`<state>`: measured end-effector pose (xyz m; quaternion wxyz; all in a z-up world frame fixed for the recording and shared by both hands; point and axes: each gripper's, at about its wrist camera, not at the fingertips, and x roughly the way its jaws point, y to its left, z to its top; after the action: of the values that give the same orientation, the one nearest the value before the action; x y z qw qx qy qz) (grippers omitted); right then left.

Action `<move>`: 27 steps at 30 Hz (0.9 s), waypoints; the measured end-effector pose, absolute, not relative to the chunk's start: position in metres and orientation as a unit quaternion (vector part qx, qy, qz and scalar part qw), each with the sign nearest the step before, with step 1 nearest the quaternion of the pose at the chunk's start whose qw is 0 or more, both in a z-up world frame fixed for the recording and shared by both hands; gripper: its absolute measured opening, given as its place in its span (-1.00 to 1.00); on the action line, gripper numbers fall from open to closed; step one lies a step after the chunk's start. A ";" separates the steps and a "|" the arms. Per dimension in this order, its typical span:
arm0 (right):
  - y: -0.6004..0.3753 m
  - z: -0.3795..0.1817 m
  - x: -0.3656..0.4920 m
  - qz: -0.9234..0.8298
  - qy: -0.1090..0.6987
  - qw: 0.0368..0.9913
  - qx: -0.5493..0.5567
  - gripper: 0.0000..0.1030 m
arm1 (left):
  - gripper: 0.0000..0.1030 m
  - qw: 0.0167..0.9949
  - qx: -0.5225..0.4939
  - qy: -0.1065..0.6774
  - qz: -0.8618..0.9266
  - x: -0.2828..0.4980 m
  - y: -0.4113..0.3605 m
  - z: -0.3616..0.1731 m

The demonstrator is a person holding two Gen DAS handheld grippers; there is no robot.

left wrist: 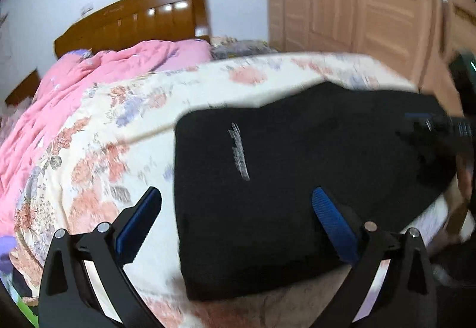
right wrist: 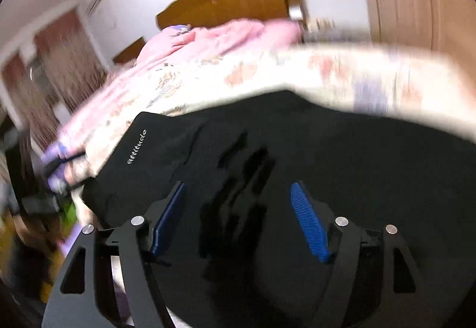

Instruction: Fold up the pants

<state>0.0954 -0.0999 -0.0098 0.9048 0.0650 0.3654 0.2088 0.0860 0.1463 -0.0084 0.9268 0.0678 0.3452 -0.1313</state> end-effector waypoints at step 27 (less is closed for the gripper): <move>-0.011 -0.046 0.103 0.312 0.391 0.864 -0.052 0.42 | 0.96 0.894 0.005 0.427 -0.137 0.248 0.142 -0.036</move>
<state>0.1027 -0.0110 -0.0458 0.8641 -0.0523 0.3914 0.3121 0.2478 0.1423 -0.0357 0.8940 0.0052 0.4266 -0.1369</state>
